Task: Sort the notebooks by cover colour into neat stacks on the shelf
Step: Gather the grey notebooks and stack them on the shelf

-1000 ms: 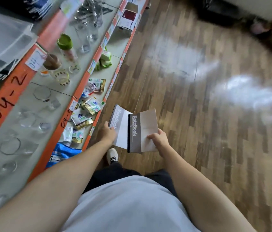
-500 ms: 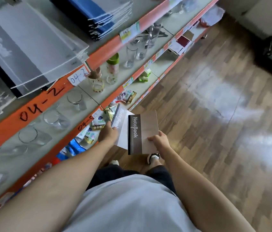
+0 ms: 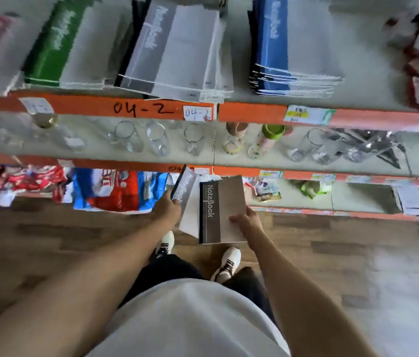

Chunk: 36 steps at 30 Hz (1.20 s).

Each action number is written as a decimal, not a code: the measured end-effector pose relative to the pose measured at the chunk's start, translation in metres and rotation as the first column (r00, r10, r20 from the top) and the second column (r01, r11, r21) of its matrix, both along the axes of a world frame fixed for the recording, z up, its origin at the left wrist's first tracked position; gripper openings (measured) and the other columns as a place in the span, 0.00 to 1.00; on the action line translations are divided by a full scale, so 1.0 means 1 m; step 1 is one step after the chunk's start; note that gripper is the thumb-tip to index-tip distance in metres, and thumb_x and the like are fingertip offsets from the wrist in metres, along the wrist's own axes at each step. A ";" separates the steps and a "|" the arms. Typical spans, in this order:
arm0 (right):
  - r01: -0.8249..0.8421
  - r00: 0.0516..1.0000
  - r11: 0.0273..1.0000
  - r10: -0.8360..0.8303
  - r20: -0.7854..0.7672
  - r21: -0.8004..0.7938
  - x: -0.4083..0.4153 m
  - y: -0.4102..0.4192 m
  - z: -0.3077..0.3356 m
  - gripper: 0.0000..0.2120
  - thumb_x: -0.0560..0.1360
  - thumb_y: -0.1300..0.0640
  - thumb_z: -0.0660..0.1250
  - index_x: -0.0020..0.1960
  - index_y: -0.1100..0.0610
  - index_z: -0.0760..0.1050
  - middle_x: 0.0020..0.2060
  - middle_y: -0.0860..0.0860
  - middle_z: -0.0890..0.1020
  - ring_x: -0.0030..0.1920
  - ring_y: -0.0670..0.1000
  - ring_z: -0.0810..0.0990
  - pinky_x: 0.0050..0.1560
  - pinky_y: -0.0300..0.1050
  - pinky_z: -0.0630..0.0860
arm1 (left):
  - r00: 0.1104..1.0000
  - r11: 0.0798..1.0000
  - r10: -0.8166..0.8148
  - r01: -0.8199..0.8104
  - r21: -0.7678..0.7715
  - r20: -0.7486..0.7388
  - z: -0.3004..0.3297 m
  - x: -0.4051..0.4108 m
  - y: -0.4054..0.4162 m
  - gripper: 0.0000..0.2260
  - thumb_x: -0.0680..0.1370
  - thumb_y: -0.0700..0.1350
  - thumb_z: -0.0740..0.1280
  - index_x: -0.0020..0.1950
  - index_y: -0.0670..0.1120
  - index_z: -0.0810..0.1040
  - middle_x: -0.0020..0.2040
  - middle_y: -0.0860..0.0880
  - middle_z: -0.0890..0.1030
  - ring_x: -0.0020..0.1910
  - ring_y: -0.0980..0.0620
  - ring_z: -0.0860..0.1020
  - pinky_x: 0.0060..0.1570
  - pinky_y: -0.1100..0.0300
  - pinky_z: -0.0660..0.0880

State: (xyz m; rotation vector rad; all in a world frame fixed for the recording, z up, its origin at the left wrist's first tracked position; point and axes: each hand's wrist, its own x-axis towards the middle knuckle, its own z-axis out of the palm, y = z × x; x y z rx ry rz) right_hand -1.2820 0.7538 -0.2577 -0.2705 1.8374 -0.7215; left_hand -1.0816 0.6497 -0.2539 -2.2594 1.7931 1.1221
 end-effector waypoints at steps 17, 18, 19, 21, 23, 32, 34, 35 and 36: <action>-0.220 0.972 0.931 0.184 -0.147 -0.292 0.077 -0.027 0.071 0.23 0.56 0.53 0.65 0.50 0.56 0.82 0.40 0.53 0.84 0.37 0.50 0.78 0.34 0.39 0.72 | 0.961 0.912 0.223 -0.266 -0.314 -0.165 0.069 0.088 0.037 0.18 0.81 0.44 0.58 0.71 0.43 0.69 0.63 0.39 0.79 0.59 0.36 0.77 0.58 0.47 0.73; -0.209 0.973 0.927 0.164 -0.165 -0.311 0.083 -0.023 0.079 0.24 0.56 0.52 0.65 0.51 0.56 0.82 0.41 0.52 0.84 0.37 0.48 0.78 0.34 0.38 0.72 | 0.962 0.905 0.201 -0.254 -0.340 -0.184 0.074 0.094 0.035 0.17 0.81 0.43 0.59 0.70 0.43 0.70 0.62 0.38 0.79 0.59 0.36 0.77 0.57 0.47 0.73; -0.193 0.974 0.925 0.139 -0.180 -0.329 0.089 -0.020 0.087 0.24 0.56 0.52 0.66 0.51 0.56 0.82 0.42 0.52 0.84 0.37 0.49 0.78 0.36 0.39 0.72 | 0.966 0.898 0.171 -0.234 -0.372 -0.195 0.081 0.098 0.033 0.15 0.81 0.42 0.59 0.67 0.42 0.72 0.60 0.37 0.79 0.57 0.35 0.77 0.54 0.48 0.73; -0.175 0.970 0.919 0.101 -0.220 -0.352 0.102 -0.014 0.106 0.21 0.56 0.52 0.66 0.48 0.55 0.81 0.40 0.51 0.84 0.38 0.51 0.78 0.37 0.42 0.72 | 0.971 0.885 0.133 -0.207 -0.418 -0.200 0.097 0.106 0.031 0.13 0.81 0.41 0.60 0.64 0.41 0.73 0.57 0.35 0.79 0.55 0.34 0.77 0.50 0.48 0.71; -0.146 0.967 0.915 0.053 -0.247 -0.376 0.114 -0.009 0.123 0.20 0.57 0.53 0.65 0.48 0.54 0.80 0.37 0.50 0.82 0.36 0.49 0.77 0.35 0.41 0.71 | 0.976 0.879 0.106 -0.181 -0.440 -0.189 0.112 0.114 0.031 0.13 0.81 0.42 0.60 0.64 0.42 0.73 0.57 0.35 0.80 0.55 0.33 0.77 0.49 0.48 0.72; -0.059 0.964 0.842 -0.092 -0.251 -0.537 0.139 -0.002 0.179 0.18 0.59 0.56 0.67 0.48 0.56 0.81 0.39 0.52 0.83 0.37 0.49 0.77 0.39 0.41 0.74 | 0.987 0.810 0.004 -0.098 -0.578 -0.162 0.176 0.136 0.021 0.08 0.81 0.44 0.60 0.57 0.42 0.72 0.52 0.35 0.81 0.52 0.34 0.78 0.43 0.51 0.67; -0.036 0.965 0.817 -0.121 -0.232 -0.575 0.135 -0.008 0.190 0.13 0.65 0.61 0.67 0.49 0.60 0.81 0.39 0.54 0.82 0.39 0.51 0.77 0.37 0.38 0.74 | 0.984 0.778 0.001 -0.112 -0.618 -0.176 0.193 0.137 0.012 0.08 0.81 0.45 0.60 0.57 0.43 0.72 0.53 0.37 0.81 0.52 0.35 0.79 0.44 0.50 0.70; -0.036 0.960 0.806 -0.137 -0.246 -0.591 0.132 -0.013 0.195 0.12 0.68 0.64 0.66 0.50 0.61 0.80 0.42 0.56 0.82 0.40 0.52 0.77 0.37 0.38 0.75 | 0.983 0.761 -0.004 -0.115 -0.639 -0.181 0.203 0.136 0.007 0.08 0.81 0.45 0.60 0.58 0.44 0.73 0.53 0.37 0.82 0.52 0.35 0.79 0.45 0.50 0.71; -0.038 0.951 0.790 -0.161 -0.266 -0.612 0.130 -0.020 0.198 0.13 0.68 0.62 0.66 0.51 0.60 0.79 0.46 0.58 0.82 0.43 0.53 0.78 0.39 0.39 0.76 | 0.983 0.745 -0.011 -0.115 -0.657 -0.184 0.213 0.134 0.002 0.08 0.82 0.45 0.59 0.58 0.44 0.73 0.53 0.37 0.82 0.52 0.35 0.79 0.44 0.50 0.71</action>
